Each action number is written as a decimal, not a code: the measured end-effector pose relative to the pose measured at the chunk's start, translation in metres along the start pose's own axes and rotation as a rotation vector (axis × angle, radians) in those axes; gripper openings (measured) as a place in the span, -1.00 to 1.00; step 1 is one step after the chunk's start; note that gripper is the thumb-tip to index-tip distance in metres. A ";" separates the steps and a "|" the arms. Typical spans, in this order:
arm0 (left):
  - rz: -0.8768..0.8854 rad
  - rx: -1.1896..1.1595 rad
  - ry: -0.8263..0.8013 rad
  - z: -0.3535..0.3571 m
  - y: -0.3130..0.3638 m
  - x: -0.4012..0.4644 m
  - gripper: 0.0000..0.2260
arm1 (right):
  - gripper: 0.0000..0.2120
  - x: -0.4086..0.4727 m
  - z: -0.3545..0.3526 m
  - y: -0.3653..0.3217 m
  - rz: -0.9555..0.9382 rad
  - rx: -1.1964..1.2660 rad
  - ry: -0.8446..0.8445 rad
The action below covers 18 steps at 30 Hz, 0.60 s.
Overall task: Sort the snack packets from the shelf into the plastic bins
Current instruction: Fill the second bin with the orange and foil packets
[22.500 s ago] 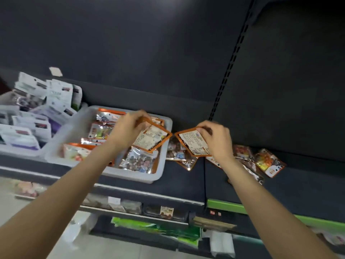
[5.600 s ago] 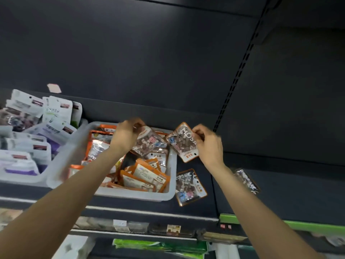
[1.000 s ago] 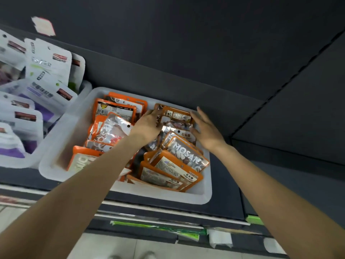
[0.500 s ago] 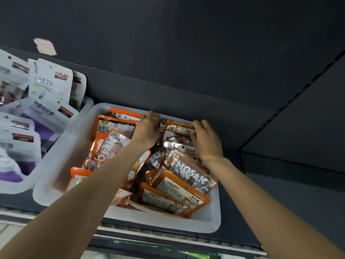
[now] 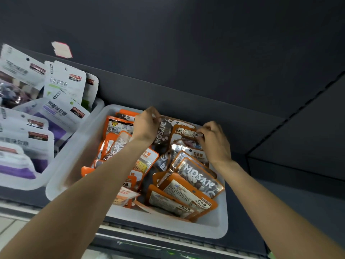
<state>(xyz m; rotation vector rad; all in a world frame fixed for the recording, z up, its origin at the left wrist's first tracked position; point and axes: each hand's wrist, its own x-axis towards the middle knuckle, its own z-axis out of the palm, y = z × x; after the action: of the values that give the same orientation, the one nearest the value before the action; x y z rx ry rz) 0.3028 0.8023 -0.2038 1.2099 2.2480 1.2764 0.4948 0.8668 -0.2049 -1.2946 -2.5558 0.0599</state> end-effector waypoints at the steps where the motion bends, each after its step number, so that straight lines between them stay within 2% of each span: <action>1: -0.013 0.005 -0.011 0.000 -0.002 0.001 -0.92 | -0.74 0.000 0.000 0.000 -0.003 -0.008 0.000; 5: -0.006 0.050 -0.053 0.002 -0.005 -0.001 -0.90 | -0.72 -0.001 0.000 -0.001 0.006 0.032 0.011; 7: 0.110 0.194 -0.061 0.005 -0.004 -0.007 -0.87 | -0.71 -0.001 0.000 -0.002 -0.004 0.051 0.017; 9: 0.309 0.324 -0.013 0.011 -0.003 -0.016 -0.82 | -0.71 -0.001 -0.001 -0.002 -0.021 0.062 0.021; 12: 0.467 0.346 -0.026 0.016 -0.002 -0.021 -0.78 | -0.70 -0.001 -0.002 0.001 -0.049 0.058 0.015; 15: 0.422 0.355 -0.163 0.019 -0.006 -0.019 -0.74 | -0.69 -0.002 -0.004 0.007 -0.081 0.076 0.012; 18: 0.330 0.254 -0.187 0.025 -0.005 -0.018 -0.73 | -0.68 -0.003 -0.005 0.011 -0.084 0.089 -0.013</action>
<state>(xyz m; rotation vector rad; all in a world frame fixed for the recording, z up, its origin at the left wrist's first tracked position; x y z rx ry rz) 0.3252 0.8012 -0.2247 1.7734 2.1841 0.9462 0.5061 0.8702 -0.2030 -1.1577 -2.5838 0.1639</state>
